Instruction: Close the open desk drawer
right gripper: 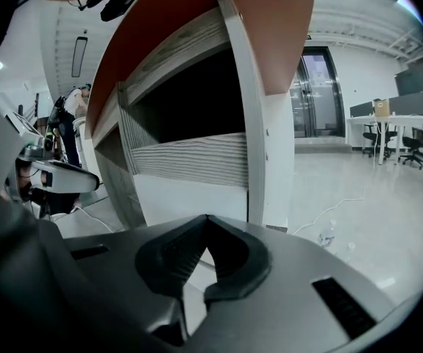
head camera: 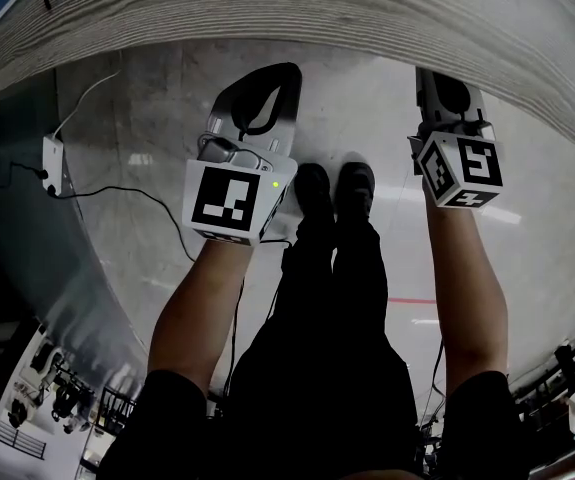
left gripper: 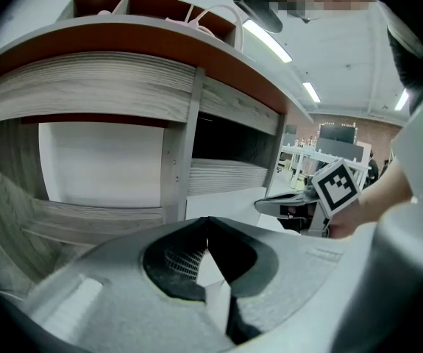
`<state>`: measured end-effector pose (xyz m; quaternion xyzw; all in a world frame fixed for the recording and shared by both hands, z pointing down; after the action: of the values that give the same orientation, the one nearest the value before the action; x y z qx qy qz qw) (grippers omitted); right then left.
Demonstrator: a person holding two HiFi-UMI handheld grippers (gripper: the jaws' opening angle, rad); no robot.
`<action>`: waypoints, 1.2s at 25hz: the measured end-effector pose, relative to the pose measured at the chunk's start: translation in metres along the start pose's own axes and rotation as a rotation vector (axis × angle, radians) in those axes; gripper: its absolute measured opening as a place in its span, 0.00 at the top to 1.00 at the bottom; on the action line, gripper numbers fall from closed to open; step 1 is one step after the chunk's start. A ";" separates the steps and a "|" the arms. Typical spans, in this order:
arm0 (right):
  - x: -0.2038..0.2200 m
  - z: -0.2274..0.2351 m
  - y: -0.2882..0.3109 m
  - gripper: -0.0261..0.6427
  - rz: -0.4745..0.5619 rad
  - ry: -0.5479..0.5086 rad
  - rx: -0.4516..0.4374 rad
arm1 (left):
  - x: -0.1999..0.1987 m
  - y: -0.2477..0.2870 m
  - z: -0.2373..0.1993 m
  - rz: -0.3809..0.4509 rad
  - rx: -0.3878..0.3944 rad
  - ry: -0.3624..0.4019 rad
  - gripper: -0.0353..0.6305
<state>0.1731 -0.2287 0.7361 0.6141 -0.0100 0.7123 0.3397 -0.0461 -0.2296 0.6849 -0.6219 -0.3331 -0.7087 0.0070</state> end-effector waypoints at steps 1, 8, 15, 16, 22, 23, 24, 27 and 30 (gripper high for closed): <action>0.000 0.000 0.000 0.94 0.000 -0.002 -0.001 | 0.000 0.000 0.000 -0.001 -0.001 -0.002 0.94; -0.001 -0.003 0.001 0.94 0.010 0.012 -0.014 | -0.002 -0.003 0.003 0.004 -0.006 -0.008 0.94; -0.032 -0.058 -0.046 0.94 0.009 0.013 -0.130 | -0.043 -0.038 0.018 0.018 0.015 -0.017 0.94; -0.041 -0.071 -0.058 0.94 0.003 0.011 -0.148 | -0.052 -0.048 0.022 0.015 0.025 -0.018 0.94; -0.125 -0.150 -0.134 0.94 -0.009 -0.014 -0.251 | -0.124 -0.126 0.042 -0.017 0.058 0.005 0.94; -0.140 -0.160 -0.149 0.94 -0.008 -0.009 -0.258 | -0.141 -0.142 0.047 -0.012 0.064 0.029 0.94; -0.156 -0.171 -0.164 0.94 -0.007 -0.005 -0.264 | -0.158 -0.159 0.052 -0.006 0.070 0.053 0.94; -0.202 -0.207 -0.204 0.94 0.000 -0.022 -0.284 | -0.209 -0.211 0.059 0.014 0.092 0.087 0.94; -0.246 -0.242 -0.239 0.94 0.017 -0.023 -0.307 | -0.253 -0.259 0.065 0.069 0.127 0.064 0.94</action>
<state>0.0853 -0.0561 0.3636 0.5630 -0.1279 0.6982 0.4233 -0.0418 -0.0989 0.3411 -0.6084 -0.3553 -0.7049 0.0816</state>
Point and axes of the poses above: the fingertips, and each gripper's own axes: y forward along the fingers, z to its right, x out of its underside, the point moved 6 cm from there along -y, backward along the fingers, and after that the axes turned 14 degrees about -x, right-handed, at the moved point
